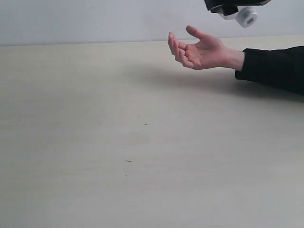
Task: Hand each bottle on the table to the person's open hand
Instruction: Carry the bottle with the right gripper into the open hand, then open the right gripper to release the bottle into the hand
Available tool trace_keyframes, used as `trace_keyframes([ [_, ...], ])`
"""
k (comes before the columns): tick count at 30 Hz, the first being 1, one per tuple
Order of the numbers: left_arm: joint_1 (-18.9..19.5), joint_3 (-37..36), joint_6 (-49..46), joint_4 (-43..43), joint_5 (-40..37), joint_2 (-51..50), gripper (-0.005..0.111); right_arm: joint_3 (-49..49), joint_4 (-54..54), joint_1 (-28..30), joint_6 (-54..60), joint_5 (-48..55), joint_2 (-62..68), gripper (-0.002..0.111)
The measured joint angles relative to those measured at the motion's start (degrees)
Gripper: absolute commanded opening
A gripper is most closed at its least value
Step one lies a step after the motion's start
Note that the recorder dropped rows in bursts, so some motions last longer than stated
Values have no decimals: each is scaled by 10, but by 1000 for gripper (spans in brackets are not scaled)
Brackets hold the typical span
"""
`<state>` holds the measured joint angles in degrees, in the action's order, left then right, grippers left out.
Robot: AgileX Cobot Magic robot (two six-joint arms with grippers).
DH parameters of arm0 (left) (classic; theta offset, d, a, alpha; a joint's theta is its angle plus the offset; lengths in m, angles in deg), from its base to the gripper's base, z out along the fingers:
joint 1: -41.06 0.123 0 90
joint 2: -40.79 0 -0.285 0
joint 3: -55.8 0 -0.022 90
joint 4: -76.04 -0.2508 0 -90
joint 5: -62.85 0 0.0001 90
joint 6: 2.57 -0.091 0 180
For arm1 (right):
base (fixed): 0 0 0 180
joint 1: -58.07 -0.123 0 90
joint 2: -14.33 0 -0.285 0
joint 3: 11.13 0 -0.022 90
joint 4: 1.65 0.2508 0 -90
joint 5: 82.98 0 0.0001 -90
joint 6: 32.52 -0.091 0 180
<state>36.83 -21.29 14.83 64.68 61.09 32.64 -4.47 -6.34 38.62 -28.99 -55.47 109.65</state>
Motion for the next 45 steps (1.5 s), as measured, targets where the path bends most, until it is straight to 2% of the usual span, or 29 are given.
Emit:
trace_keyframes([
  [9,0,0,0,0,0,0,0,41,5,10,-9,-36,45,0],
  [14,0,0,0,0,0,0,0,41,50,10,4,-62,92,0],
  [31,0,0,0,0,0,0,0,41,88,10,36,-61,175,1],
  [33,0,0,0,0,0,0,0,41,88,10,36,-61,180,6],
  [37,0,0,0,0,0,0,0,41,88,10,36,-65,181,22],
  [39,0,0,0,0,0,0,0,41,88,10,36,-69,181,33],
  [44,0,0,0,0,0,0,0,41,88,10,36,-69,181,70],
  [45,0,0,0,0,0,0,0,41,88,10,36,-69,181,75],
])
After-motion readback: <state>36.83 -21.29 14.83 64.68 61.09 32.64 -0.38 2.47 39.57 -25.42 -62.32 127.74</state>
